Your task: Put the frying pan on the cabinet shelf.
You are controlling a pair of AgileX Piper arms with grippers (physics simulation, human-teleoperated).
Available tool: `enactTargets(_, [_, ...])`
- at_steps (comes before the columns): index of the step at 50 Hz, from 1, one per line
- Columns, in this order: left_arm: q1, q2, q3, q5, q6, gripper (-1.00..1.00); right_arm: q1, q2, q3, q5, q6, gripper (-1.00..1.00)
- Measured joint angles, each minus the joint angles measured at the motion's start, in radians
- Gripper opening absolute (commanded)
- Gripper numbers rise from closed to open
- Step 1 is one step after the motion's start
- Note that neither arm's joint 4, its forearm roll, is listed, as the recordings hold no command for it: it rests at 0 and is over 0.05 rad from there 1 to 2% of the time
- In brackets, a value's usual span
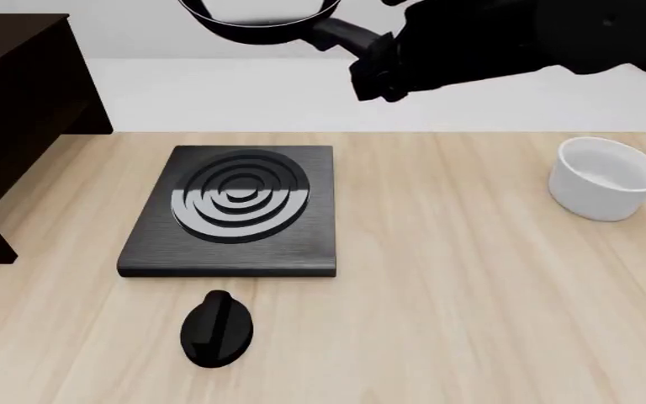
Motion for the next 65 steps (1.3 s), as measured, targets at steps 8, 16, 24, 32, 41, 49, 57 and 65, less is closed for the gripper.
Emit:
enactTargets(8, [-0.031,0.033,-0.02,-0.019,-0.057,1.0,0.03,0.027,-0.046,0.002,0.002,-1.0])
enactTargets(16, [-0.054,0.067,-0.047,-0.041,-0.108,1.0,0.058,0.055,-0.081,-0.001,0.007,-1.0])
enactTargets(24, [-0.08,0.097,-0.077,-0.062,-0.143,1.0,0.08,0.079,-0.119,0.003,0.009,-1.0])
enactTargets(32, [-0.116,0.111,-0.085,-0.08,-0.176,1.0,0.102,0.098,-0.142,0.001,0.013,-1.0])
enactTargets(41, [-0.132,0.112,-0.103,-0.096,-0.221,1.0,0.127,0.115,-0.157,0.0,0.019,-1.0])
enactTargets(49, [-0.132,0.094,-0.119,-0.097,-0.264,1.0,0.165,0.127,-0.17,0.002,0.031,-1.0])
enactTargets(57, [-0.142,0.076,-0.125,-0.095,-0.296,1.0,0.204,0.14,-0.175,-0.004,0.043,-1.0])
enactTargets(65, [-0.154,0.065,-0.117,-0.096,-0.315,1.0,0.239,0.154,-0.176,-0.014,0.055,-1.0])
